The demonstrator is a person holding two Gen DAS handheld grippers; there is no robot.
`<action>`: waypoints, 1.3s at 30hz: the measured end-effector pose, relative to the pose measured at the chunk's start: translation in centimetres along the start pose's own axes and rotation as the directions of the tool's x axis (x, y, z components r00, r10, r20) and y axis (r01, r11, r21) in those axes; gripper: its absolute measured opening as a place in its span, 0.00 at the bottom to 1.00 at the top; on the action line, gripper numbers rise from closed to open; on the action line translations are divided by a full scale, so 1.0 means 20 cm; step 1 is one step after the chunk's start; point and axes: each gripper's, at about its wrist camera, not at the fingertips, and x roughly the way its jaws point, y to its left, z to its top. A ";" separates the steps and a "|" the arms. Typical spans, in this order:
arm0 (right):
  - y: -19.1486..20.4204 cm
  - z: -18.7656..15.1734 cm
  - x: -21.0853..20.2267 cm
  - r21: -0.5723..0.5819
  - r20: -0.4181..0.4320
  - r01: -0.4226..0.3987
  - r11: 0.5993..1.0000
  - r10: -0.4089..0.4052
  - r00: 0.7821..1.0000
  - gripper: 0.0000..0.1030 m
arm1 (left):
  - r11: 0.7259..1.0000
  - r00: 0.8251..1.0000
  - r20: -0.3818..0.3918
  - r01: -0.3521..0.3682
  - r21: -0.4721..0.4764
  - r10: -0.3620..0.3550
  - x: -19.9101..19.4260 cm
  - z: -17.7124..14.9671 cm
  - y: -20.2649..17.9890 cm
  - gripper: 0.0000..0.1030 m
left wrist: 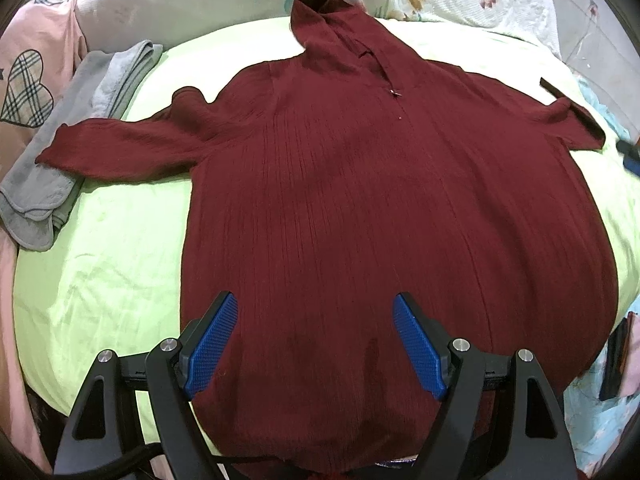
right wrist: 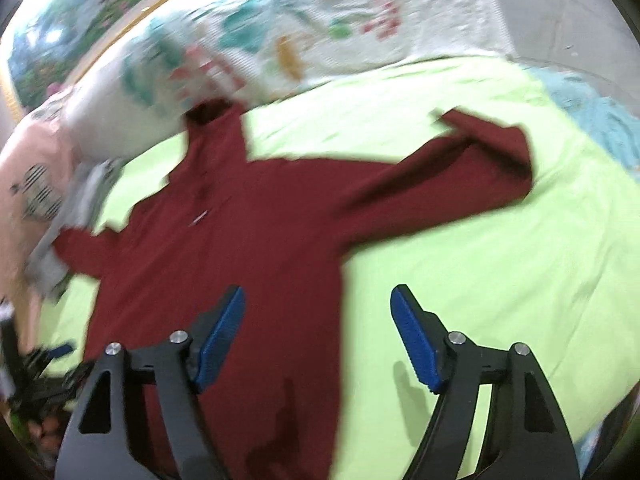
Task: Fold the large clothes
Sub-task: 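Grasp the sweater sleeve cuff with the right gripper and lift it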
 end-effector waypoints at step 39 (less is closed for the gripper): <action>-0.02 0.69 0.67 0.155 -0.094 -0.206 0.966 0.222 0.971 0.05 | 0.998 0.999 -0.028 0.016 -0.065 -0.017 0.24 0.21 0.02 0.79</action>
